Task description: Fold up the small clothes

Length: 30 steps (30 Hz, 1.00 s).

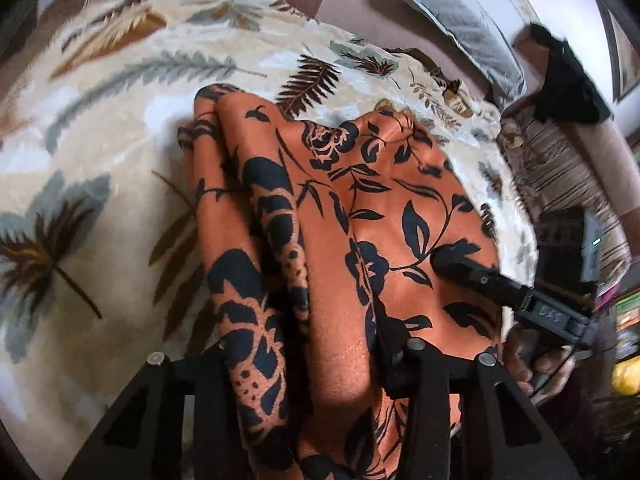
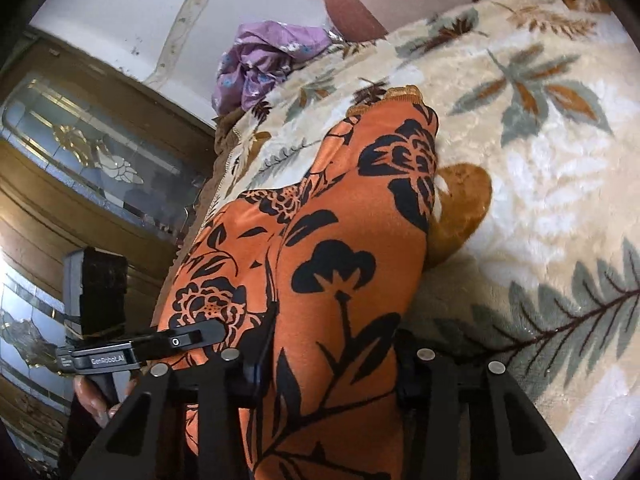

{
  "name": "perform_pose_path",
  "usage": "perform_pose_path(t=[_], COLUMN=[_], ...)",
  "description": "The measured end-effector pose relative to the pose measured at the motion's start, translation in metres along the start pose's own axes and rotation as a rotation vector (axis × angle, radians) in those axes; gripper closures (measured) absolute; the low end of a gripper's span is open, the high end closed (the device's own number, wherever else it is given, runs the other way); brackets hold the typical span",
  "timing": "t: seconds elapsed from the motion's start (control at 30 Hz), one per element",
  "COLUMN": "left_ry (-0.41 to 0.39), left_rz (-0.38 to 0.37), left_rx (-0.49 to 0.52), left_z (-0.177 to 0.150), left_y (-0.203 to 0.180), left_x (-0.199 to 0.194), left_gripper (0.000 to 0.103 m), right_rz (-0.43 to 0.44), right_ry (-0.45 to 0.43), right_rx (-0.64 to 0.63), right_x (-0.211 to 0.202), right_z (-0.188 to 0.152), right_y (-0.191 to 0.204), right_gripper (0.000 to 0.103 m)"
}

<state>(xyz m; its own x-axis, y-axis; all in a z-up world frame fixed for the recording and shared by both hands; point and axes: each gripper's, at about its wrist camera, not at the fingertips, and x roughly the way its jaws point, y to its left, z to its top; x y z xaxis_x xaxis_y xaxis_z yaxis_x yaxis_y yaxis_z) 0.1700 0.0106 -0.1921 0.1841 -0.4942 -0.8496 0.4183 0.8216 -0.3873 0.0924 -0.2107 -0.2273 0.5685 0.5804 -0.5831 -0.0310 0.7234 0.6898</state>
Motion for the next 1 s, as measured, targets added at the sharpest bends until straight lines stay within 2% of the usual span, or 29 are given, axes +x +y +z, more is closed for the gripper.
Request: perform_pose_path(t=[0.17, 0.33, 0.6, 0.77, 1.0], left_ry=[-0.035, -0.085, -0.101, -0.082, -0.043], left_rz=[0.059, 0.052, 0.029, 0.061, 0.152], left_rx=[0.072, 0.128, 0.184, 0.192, 0.19], left_z=[-0.006, -0.004, 0.003, 0.003, -0.009], left_y=[-0.036, -0.083, -0.138, -0.158, -0.159], left_x=[-0.015, -0.029, -0.025, -0.005, 0.025], left_gripper=[0.062, 0.062, 0.062, 0.062, 0.063], right_rz=[-0.001, 0.009, -0.007, 0.009, 0.02], right_ry=[-0.055, -0.128, -0.205, -0.197, -0.136], right_rx=[-0.054, -0.072, -0.084, -0.051, -0.014], right_x=[-0.029, -0.079, -0.147, -0.152, -0.121], right_z=[0.004, 0.011, 0.008, 0.004, 0.004], right_y=[0.005, -0.007, -0.028, -0.048, -0.076], right_gripper=[0.06, 0.06, 0.06, 0.06, 0.06])
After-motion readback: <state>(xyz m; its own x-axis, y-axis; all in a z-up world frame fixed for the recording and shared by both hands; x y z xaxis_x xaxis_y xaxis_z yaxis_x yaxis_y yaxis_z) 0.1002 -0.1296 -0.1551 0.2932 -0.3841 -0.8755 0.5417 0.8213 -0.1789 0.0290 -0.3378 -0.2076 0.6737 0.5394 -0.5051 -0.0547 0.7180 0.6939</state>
